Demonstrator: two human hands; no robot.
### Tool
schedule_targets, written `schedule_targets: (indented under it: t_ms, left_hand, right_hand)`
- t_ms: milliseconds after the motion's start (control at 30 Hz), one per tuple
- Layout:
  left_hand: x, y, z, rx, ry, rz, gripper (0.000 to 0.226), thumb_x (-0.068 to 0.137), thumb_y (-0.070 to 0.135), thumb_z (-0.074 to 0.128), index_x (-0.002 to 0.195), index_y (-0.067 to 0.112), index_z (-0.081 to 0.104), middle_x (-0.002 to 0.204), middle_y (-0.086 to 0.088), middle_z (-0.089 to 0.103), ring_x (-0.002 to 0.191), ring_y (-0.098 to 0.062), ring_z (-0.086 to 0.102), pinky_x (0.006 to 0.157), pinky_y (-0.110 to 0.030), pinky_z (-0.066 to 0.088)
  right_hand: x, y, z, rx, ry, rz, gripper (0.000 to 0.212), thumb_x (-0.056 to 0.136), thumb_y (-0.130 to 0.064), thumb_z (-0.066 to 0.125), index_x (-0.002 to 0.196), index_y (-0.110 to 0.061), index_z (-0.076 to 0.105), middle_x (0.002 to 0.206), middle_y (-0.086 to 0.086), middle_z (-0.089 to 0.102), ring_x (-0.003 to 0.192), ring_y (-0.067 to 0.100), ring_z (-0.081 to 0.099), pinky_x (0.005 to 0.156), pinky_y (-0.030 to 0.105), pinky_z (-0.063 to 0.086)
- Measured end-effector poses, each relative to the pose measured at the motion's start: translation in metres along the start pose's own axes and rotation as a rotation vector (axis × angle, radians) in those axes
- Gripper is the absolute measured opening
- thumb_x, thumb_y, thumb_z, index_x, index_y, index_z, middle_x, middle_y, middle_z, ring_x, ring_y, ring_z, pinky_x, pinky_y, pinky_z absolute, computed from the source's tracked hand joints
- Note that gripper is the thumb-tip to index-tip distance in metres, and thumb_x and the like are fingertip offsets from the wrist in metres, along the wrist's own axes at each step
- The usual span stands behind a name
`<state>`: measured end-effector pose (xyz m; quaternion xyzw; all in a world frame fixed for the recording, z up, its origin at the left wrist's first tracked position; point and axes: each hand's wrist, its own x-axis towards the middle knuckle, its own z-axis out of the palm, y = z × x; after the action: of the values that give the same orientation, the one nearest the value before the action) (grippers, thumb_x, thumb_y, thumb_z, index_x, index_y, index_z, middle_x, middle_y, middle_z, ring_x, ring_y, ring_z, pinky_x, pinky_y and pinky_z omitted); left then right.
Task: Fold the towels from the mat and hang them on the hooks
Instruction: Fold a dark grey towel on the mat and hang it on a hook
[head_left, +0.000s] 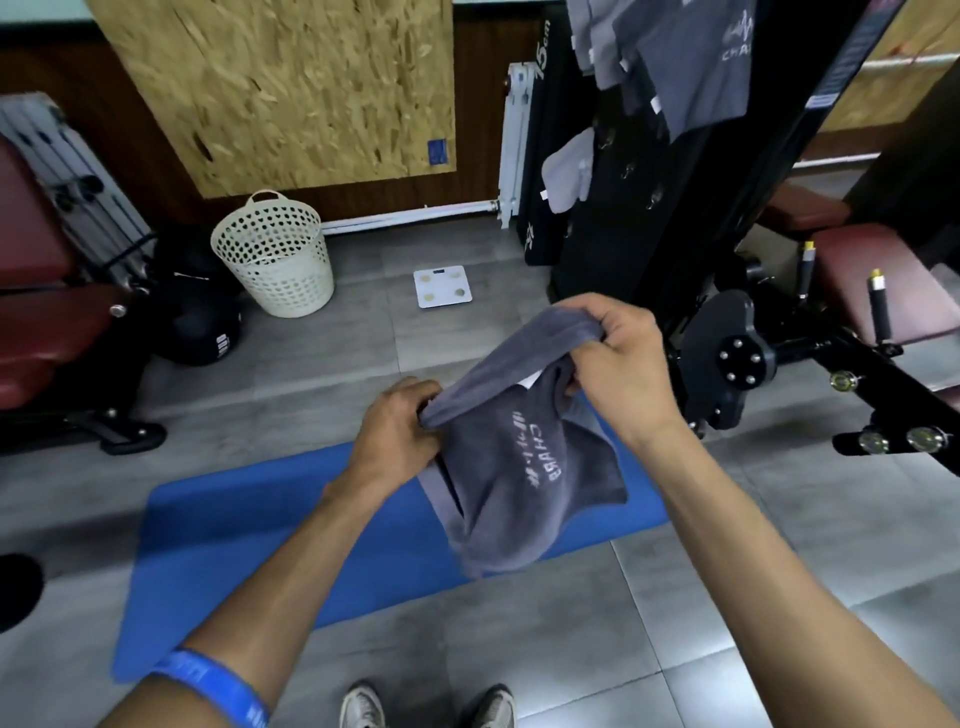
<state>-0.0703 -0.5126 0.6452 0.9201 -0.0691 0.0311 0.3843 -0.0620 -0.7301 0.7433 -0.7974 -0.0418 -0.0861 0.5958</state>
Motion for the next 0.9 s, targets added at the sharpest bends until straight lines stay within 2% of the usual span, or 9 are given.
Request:
schedule_targets:
  t_ms: [100,200,267,467,567,633,700,800,900]
  left_hand:
    - [-0.014,-0.037,-0.006,0.138,0.060,-0.104,0.028,0.064,0.003,0.054,0.060,0.027,0.041,0.070,0.001,0.044,0.060,-0.029,0.050,0.051,-0.033,0.039]
    - [-0.033,-0.078,-0.017,0.169,0.045,-0.214,0.027,0.065,-0.008,0.056,0.065,0.019,0.050,0.073,-0.001,0.049,0.065,-0.031,0.054,0.054,-0.032,0.039]
    - [-0.048,-0.104,-0.028,0.176,0.081,-0.306,0.027,0.064,-0.010,0.056,0.076,0.014,0.061,0.079,-0.005,0.059,0.073,-0.032,0.059,0.059,-0.031,0.039]
    - [-0.087,-0.162,-0.067,-0.024,0.152,-0.533,0.022,0.083,-0.002,0.060,0.083,0.018,0.068,0.081,-0.003,0.072,0.085,-0.024,0.068,0.075,-0.034,0.049]
    - [-0.084,-0.157,-0.079,-0.108,0.117,-0.463,0.015,0.092,0.006,0.056,0.086,0.013,0.068,0.081,-0.007,0.071,0.081,-0.019,0.066,0.076,-0.040,0.051]
    - [-0.074,-0.136,-0.082,-0.214,0.075,-0.361,0.016,0.094,0.004,0.055,0.085,0.009,0.067,0.078,-0.006,0.069,0.075,-0.011,0.060,0.073,-0.030,0.049]
    - [-0.060,-0.105,-0.085,-0.263,-0.063,-0.233,0.020,0.094,0.002,0.053,0.078,0.009,0.063,0.067,0.004,0.061,0.066,-0.003,0.053,0.063,-0.021,0.043]
    - [-0.038,-0.071,-0.083,-0.231,-0.233,-0.083,0.029,0.088,0.004,0.053,0.062,0.016,0.051,0.055,0.009,0.043,0.054,-0.001,0.038,0.054,-0.024,0.034]
    - [-0.024,-0.055,-0.086,-0.283,-0.214,-0.052,0.017,0.080,0.010,0.057,0.063,0.007,0.057,0.055,0.003,0.045,0.056,-0.003,0.040,0.053,-0.025,0.035]
  right_hand:
    - [0.008,-0.003,-0.007,0.109,0.115,0.093,0.042,0.077,0.013,0.036,0.088,-0.008,0.071,0.058,0.000,0.062,0.050,0.012,0.055,0.046,0.025,0.047]
    - [0.018,-0.002,-0.022,0.228,0.228,0.199,0.038,0.082,0.011,0.035,0.086,-0.007,0.068,0.056,0.008,0.060,0.044,0.019,0.054,0.044,0.025,0.047]
    - [0.027,-0.002,-0.034,0.281,0.330,0.274,0.033,0.089,0.006,0.038,0.080,-0.012,0.064,0.048,0.000,0.056,0.041,0.014,0.052,0.041,0.022,0.046]
    - [0.046,0.031,-0.047,0.313,0.507,0.456,0.026,0.095,-0.002,0.040,0.081,-0.015,0.058,0.054,0.000,0.056,0.044,0.008,0.050,0.043,0.023,0.049]
    - [0.033,0.067,-0.019,0.019,0.351,0.524,0.022,0.093,-0.005,0.054,0.113,-0.014,0.055,0.098,0.015,0.062,0.070,0.016,0.063,0.061,0.026,0.055]
    - [0.014,0.085,0.015,-0.316,0.136,0.384,0.059,0.082,-0.010,0.072,0.136,-0.014,0.048,0.130,0.012,0.054,0.111,0.020,0.057,0.093,0.027,0.045]
    - [-0.010,0.088,0.057,-0.335,-0.167,0.234,0.080,0.074,-0.019,0.077,0.144,-0.020,0.039,0.146,0.000,0.040,0.132,0.011,0.039,0.107,0.024,0.033]
    - [-0.036,0.062,0.119,-0.063,-0.655,0.284,0.085,0.078,-0.019,0.080,0.146,-0.038,0.034,0.149,-0.020,0.037,0.134,-0.005,0.033,0.103,0.011,0.032]
    - [-0.032,0.050,0.158,-0.058,-0.738,0.168,0.052,0.081,-0.015,0.074,0.130,-0.022,0.057,0.121,-0.013,0.063,0.112,0.000,0.057,0.090,0.017,0.047]
